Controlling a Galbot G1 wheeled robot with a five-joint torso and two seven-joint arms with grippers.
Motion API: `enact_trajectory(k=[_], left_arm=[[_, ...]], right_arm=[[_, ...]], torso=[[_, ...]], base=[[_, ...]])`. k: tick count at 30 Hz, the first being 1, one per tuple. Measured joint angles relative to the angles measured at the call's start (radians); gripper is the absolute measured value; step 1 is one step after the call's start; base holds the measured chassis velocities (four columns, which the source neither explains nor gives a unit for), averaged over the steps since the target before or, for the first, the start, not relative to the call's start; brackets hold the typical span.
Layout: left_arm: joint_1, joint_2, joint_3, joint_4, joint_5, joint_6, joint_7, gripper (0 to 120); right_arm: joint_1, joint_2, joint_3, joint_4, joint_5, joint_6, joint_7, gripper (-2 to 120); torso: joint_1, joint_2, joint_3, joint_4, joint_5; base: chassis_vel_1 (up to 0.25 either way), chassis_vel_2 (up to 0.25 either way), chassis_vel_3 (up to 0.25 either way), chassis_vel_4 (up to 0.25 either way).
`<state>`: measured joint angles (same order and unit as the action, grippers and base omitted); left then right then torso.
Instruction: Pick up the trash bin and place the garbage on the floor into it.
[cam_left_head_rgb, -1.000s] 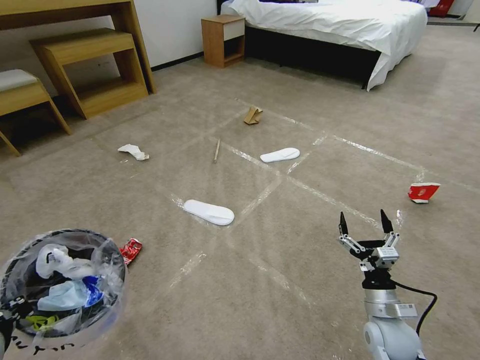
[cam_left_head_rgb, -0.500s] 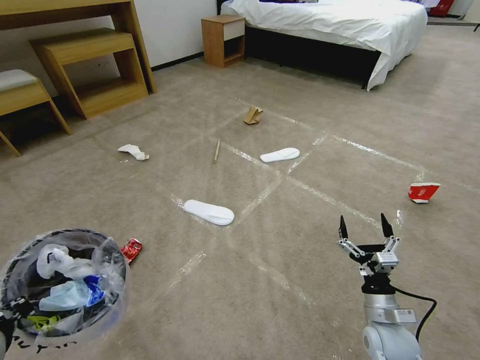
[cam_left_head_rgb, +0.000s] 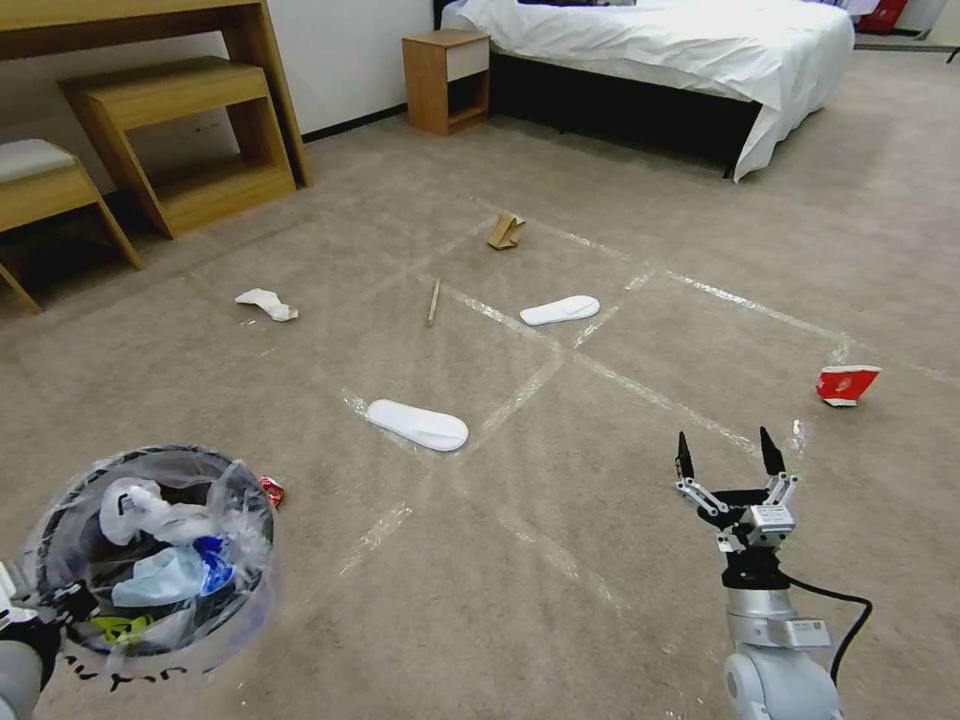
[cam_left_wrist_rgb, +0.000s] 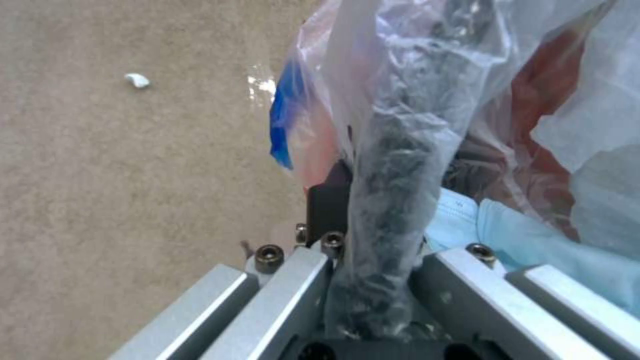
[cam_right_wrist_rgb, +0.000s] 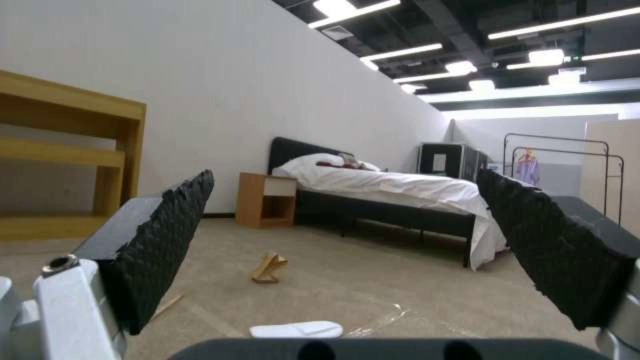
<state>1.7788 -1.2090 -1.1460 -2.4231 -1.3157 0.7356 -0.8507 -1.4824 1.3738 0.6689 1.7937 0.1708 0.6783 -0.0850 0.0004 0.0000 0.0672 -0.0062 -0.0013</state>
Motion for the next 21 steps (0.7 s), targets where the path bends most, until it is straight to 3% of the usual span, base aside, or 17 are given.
enact_trajectory(k=[21], left_arm=[[-0.019,0.01,0.006,0.003,-0.034,0.0,-0.022,0]], right_arm=[[0.019,-0.006,-0.008,-0.011,-0.007,-0.002,0.003,100]], torso=[[0.0,0.0,0.0,0.0,0.0]], base=[[-0.06,0.061,0.063,-0.063]])
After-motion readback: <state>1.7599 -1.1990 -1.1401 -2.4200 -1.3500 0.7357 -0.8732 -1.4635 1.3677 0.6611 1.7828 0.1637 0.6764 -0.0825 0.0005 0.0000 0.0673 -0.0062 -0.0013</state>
